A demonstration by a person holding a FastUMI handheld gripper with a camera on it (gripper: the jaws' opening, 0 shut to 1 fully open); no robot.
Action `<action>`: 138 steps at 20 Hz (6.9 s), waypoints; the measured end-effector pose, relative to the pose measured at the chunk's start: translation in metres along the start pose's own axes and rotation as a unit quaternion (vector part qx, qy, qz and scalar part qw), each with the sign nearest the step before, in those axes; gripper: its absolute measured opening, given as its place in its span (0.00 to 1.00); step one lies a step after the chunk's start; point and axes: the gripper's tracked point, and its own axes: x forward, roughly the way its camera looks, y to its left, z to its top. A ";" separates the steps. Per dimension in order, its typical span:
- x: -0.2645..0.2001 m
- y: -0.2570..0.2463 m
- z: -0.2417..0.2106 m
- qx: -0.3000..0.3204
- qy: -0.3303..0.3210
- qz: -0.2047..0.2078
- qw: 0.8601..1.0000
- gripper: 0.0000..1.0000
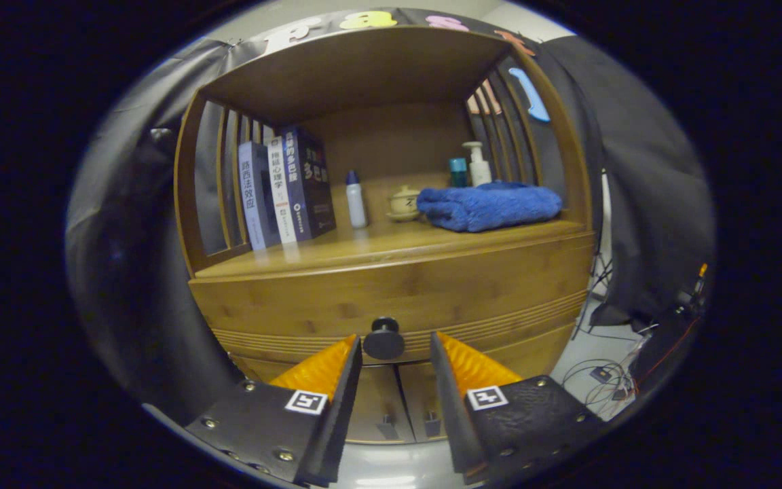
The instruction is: Pull open the drawer, take out the items inside it, and place them on the countertop above the cabinet.
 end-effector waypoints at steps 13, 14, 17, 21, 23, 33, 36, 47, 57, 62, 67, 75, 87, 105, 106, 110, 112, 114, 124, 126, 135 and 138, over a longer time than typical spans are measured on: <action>0.053 0.002 -0.016 -0.035 0.046 0.007 0.998 0.50; 0.054 0.001 -0.018 -0.041 0.049 0.007 0.998 0.46; 0.051 0.001 -0.018 -0.046 0.057 0.006 0.997 0.34; 0.047 0.000 -0.021 -0.035 0.065 0.001 0.997 0.34; 0.037 0.001 -0.023 -0.031 0.067 -0.001 0.997 0.34; -0.047 -0.001 -0.039 -0.027 0.069 -0.038 0.997 0.34; -0.078 -0.003 -0.045 -0.024 0.066 -0.049 0.996 0.34; -0.128 0.000 -0.055 -0.041 0.071 -0.063 0.995 0.34; -0.188 -0.054 0.003 -0.042 -0.005 -0.121 0.992 0.02; -0.171 -0.036 0.045 -0.046 -0.020 -0.116 0.992 0.02; -0.122 -0.022 0.078 -0.049 0.035 -0.147 0.987 0.01; -0.057 -0.012 0.068 -0.028 0.177 -0.190 0.965 0.02; 0.012 -0.018 0.004 -0.039 0.279 -0.157 0.947 0.14; -0.019 -0.037 0.038 -0.063 0.258 -0.210 0.941 0.22; -0.025 -0.038 0.045 -0.065 0.255 -0.217 0.940 0.22; -0.049 -0.040 0.071 -0.071 0.237 -0.242 0.938 0.22; -0.058 -0.040 0.087 -0.076 0.224 -0.251 0.939 0.22; -0.058 -0.035 0.107 -0.078 0.199 -0.249 0.945 0.22; 0.040 0.016 0.133 -0.083 0.156 -0.138 0.975 0.22; 0.059 0.023 0.131 -0.087 0.148 -0.131 0.976 0.22; 0.110 0.040 0.139 -0.038 0.063 -0.073 0.995 0.22; 0.117 0.040 0.141 -0.017 0.031 -0.057 0.998 0.22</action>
